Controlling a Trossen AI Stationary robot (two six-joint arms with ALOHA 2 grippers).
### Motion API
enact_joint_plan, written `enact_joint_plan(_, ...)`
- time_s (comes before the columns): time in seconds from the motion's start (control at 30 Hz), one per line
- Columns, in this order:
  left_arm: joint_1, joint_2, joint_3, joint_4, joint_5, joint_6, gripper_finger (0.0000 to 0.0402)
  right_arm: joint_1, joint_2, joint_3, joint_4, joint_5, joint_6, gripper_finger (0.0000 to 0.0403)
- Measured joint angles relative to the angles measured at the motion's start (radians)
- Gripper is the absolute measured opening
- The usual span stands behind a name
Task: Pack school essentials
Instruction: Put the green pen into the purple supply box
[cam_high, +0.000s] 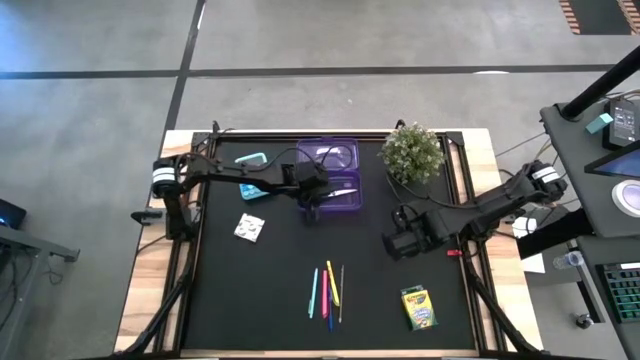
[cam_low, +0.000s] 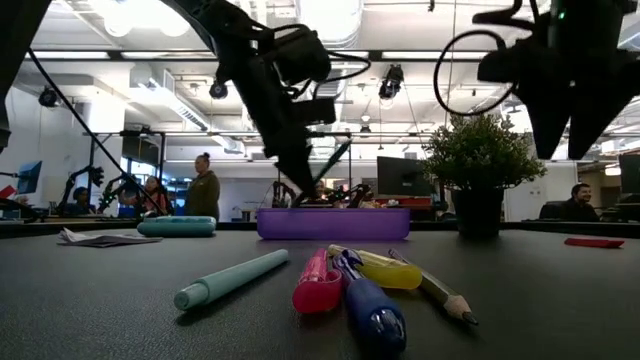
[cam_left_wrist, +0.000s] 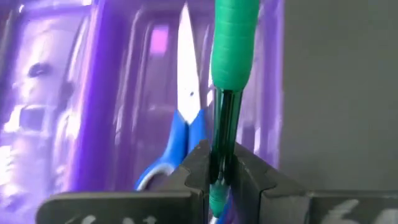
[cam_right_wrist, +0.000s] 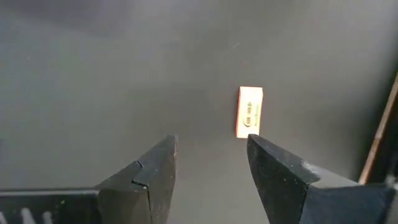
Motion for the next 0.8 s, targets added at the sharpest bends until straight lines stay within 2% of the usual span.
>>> enact_joint_plan(0.07, 0.001, 0.000, 0.001, -0.012, -0.037, 0.024, 0.0019, 0.000, 0.003, -0.019, 0.025, -0.001, 0.000, 0.0185)
enact_joint_plan(0.23, 0.003, 0.028, 0.002, -0.004, -0.046, 0.027, 0.0019, 0.000, 0.001, -0.077, 0.033, -0.002, 0.058, 0.0185)
enact_joint_plan(0.33, 0.003, 0.043, 0.002, 0.002, -0.045, 0.026, 0.0019, 0.000, -0.002, -0.119, 0.037, -0.038, 0.104, 0.0185)
enact_joint_plan(0.53, 0.003, 0.057, 0.002, 0.028, -0.046, 0.027, 0.0031, 0.000, -0.001, -0.190, 0.149, -0.069, 0.099, 0.0185)
enact_joint_plan(0.8, 0.003, 0.061, 0.002, 0.051, -0.062, 0.027, 0.0044, -0.001, -0.001, -0.280, 0.163, -0.068, 0.104, 0.0185)
